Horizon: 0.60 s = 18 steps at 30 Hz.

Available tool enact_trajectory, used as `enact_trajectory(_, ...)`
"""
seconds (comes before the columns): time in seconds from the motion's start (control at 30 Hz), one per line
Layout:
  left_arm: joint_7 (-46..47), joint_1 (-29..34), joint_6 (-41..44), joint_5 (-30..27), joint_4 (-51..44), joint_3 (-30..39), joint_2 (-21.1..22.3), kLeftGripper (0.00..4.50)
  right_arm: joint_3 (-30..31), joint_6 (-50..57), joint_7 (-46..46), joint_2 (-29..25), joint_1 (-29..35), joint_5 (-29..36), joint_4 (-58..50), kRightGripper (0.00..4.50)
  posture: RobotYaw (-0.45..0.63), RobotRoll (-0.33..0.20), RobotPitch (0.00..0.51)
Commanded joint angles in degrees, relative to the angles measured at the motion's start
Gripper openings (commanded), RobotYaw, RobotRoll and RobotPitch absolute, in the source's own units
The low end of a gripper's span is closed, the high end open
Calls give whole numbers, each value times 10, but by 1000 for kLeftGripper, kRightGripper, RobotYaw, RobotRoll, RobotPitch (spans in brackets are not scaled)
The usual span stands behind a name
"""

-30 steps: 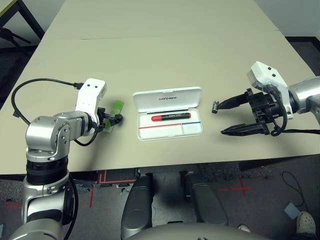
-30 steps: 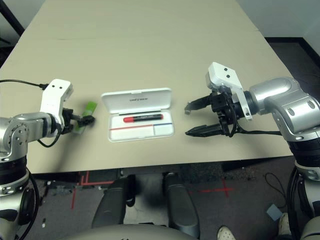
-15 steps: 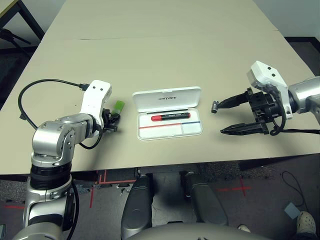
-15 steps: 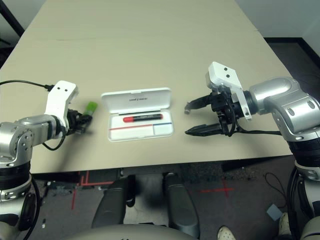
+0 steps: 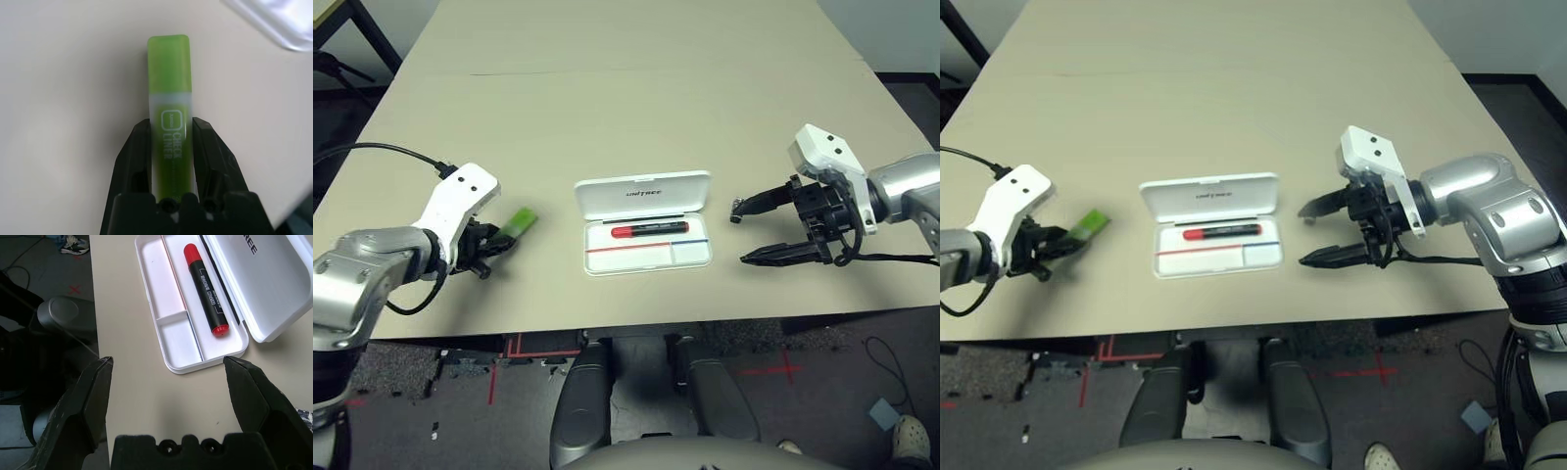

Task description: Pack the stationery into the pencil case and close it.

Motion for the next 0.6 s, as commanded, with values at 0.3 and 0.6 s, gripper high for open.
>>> enact_trajectory(0.3, -96, -37, -132, 13, -89, -72, 8, 1085, 13, -21, 20, 4, -13, -19, 21, 4500, 96, 0, 222)
enact_trajectory(0.6, -111, -199, -160, 79, -56, -208, -51, 1085, 12, -28, 25, 6, -12, -31, 27, 4500, 91, 0, 216)
